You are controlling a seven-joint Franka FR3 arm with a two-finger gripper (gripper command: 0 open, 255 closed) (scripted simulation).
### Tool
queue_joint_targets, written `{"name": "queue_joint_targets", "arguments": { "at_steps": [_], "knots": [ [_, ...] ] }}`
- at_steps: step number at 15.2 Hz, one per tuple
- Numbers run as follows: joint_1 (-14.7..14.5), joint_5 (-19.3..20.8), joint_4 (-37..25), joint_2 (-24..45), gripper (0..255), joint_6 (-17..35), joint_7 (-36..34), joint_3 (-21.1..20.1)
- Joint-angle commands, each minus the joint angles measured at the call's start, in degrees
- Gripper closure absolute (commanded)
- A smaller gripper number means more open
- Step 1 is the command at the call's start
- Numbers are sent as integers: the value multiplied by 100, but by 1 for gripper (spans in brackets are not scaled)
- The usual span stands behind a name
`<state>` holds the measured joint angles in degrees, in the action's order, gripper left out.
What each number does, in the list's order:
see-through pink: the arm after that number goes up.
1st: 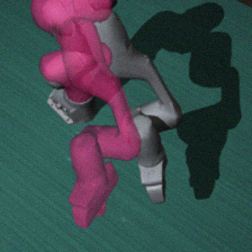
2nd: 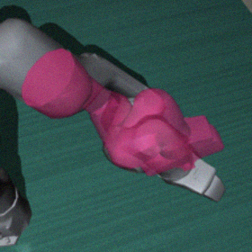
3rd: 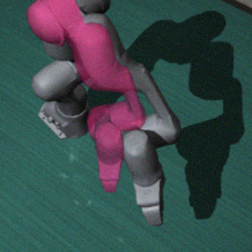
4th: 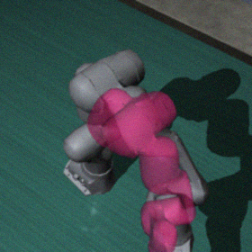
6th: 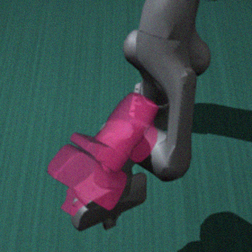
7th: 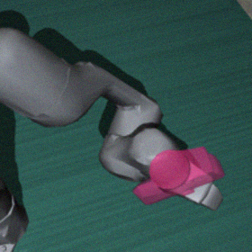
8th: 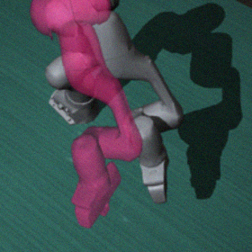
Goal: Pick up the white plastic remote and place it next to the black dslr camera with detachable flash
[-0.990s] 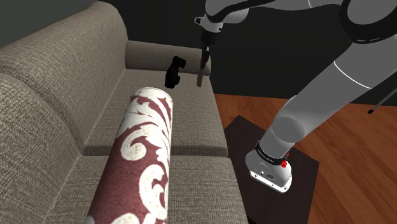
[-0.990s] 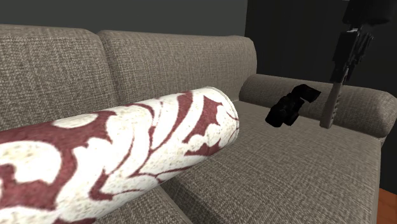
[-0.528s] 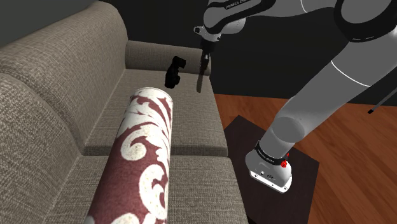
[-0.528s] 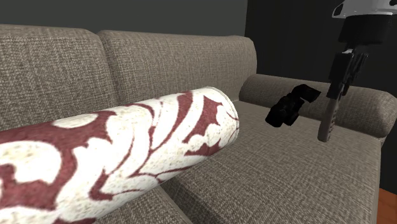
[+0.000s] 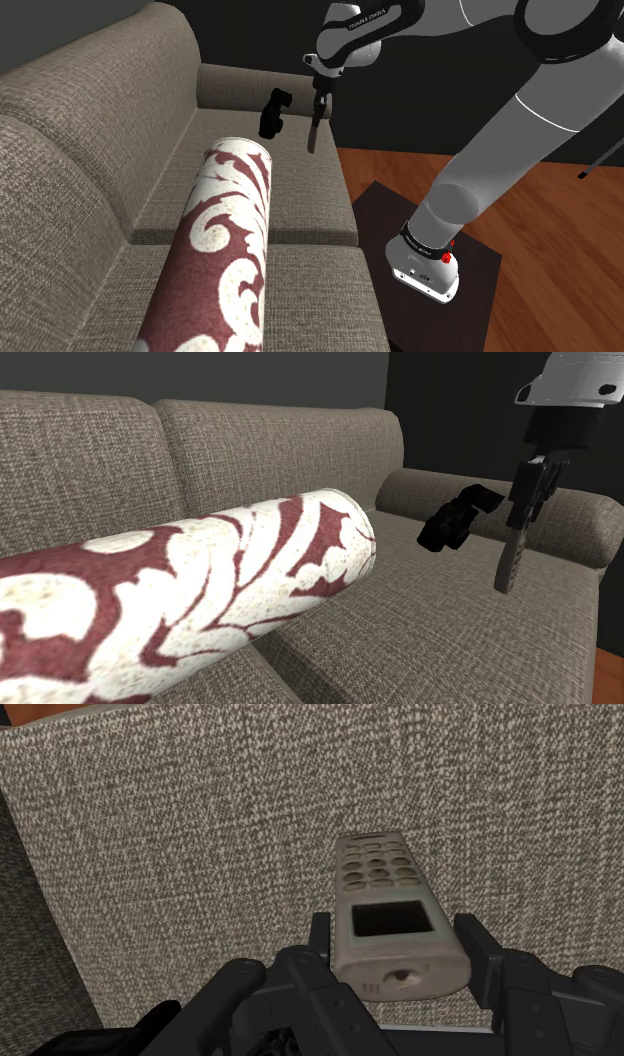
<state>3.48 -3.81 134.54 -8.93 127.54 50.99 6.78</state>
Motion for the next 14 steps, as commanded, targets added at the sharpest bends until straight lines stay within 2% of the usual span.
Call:
{"name": "queue_joint_targets", "arguments": {
  "at_steps": [1,5,6,11,14],
  "knots": [
    [0,-3,11,9,255,24,3,1],
    [0,-3,11,9,255,24,3,1],
    [0,-3,11,10,0,24,3,1],
    [0,-3,11,10,0,24,3,1],
    [23,63,-306,-271,0,-572,-40,6]
  ]
}}
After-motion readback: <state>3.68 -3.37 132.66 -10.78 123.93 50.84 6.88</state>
